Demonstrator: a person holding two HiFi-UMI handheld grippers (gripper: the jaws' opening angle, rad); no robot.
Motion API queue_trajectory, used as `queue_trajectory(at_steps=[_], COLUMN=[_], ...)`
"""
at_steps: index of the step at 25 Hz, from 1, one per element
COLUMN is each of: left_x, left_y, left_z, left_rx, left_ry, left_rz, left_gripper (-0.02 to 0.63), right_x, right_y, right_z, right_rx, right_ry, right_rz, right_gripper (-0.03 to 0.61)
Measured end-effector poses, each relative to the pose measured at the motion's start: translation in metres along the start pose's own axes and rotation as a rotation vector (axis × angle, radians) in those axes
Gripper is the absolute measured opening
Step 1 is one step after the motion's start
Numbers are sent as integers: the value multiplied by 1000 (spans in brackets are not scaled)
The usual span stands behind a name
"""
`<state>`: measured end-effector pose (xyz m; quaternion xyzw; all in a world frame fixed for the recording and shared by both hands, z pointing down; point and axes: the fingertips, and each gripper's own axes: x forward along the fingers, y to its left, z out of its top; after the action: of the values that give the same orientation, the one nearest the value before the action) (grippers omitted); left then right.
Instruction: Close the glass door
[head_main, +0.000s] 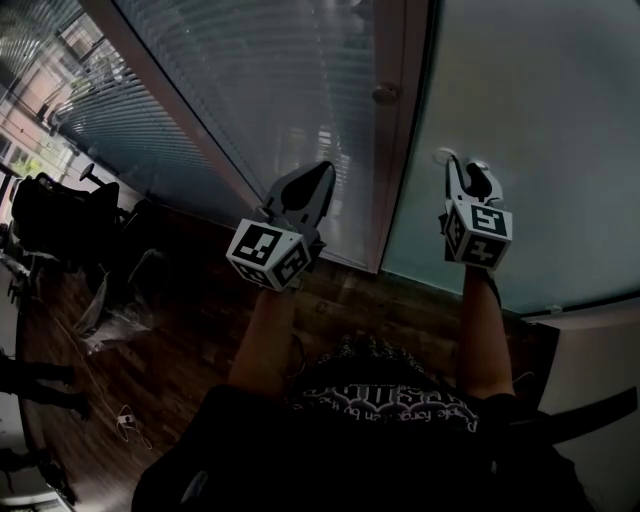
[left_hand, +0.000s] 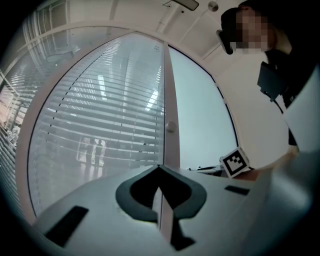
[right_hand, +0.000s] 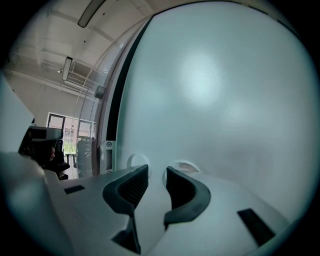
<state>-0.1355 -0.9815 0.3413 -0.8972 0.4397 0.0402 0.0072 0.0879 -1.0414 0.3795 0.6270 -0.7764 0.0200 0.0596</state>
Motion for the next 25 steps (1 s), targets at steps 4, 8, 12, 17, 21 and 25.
queue_trajectory(at_steps=[4, 8, 12, 17, 21, 25], left_x=[4, 2, 3, 2, 4, 3], left_y=[-1, 1, -1, 2, 1, 0], left_z=[2, -2, -5, -5, -5, -4], left_rx=[-1, -15, -21, -42, -41, -49], left_ry=[-6, -2, 4, 1, 2, -5], left_rz=[-5, -22, -52, -63, -83, -92], left_gripper=[2, 2, 2, 2, 2, 2], right_x=[-4, -1, -6, -20, -32, -40], right_y=[3, 3, 5, 5, 5, 8], right_z=[1, -1, 1, 3, 1, 2], right_rx=[15, 5, 18, 11, 28, 3], right_ry=[32, -1, 17, -31, -32, -48], right_rz=[-7, -10, -28, -49, -74, -94], right_gripper=[115, 117, 117, 117, 115, 10])
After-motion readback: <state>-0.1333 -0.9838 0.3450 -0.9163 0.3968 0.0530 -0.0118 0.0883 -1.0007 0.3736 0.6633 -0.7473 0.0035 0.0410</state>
